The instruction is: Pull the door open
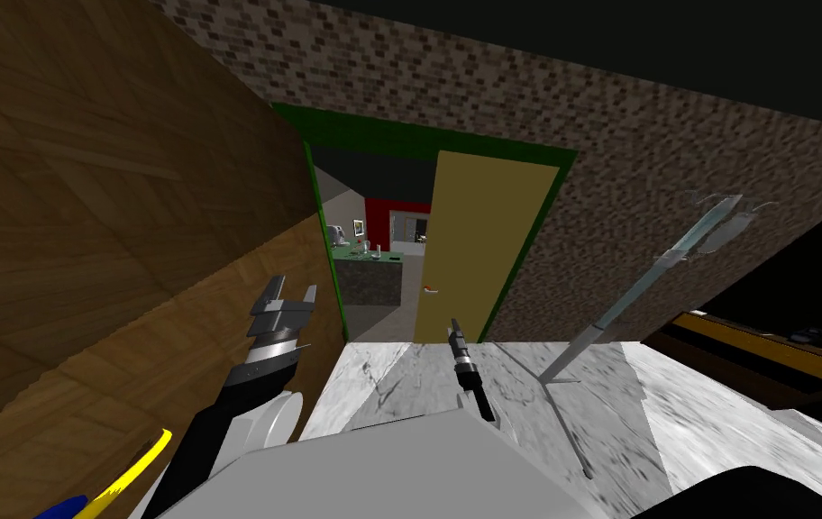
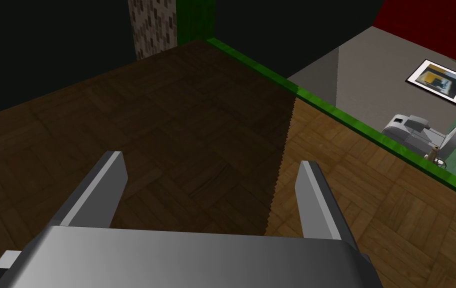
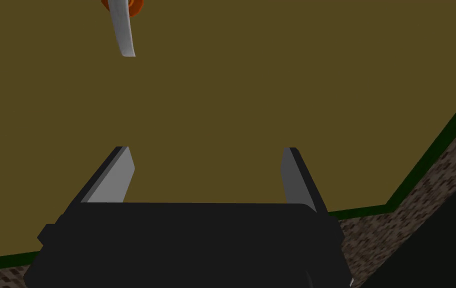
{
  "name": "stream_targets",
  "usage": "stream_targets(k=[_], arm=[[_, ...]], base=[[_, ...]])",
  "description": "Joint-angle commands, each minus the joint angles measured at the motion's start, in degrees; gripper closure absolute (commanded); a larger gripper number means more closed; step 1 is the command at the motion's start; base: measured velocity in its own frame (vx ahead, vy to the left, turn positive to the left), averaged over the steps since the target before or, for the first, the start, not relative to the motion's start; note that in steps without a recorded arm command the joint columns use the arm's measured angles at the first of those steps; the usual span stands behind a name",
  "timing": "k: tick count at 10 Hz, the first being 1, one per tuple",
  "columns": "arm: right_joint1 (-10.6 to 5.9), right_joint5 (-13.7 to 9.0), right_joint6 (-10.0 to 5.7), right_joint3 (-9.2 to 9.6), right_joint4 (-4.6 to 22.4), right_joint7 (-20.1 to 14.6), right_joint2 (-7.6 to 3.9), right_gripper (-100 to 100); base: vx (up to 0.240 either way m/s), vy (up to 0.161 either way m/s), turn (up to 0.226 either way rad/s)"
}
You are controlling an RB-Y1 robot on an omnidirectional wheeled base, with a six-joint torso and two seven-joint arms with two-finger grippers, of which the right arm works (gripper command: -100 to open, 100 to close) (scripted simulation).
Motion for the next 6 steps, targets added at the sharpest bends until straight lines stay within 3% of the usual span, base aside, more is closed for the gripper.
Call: stream_targets(k=[1,5,6], arm=[[-0.85,-0.3,-0.31,-0.21,2.4,-0.4,-0.18,-100],[-2.79,-1.1,-1.0,-0.72,7.8,-1.4,-0.74,-100],[-3.71,-1.4,-1.32,-0.97,10.4,-1.9,-1.0,-100]], base=[[0.108,0.005,0.066],[0.103,-0.005,0.073],[0.134,-0.021,0.116]])
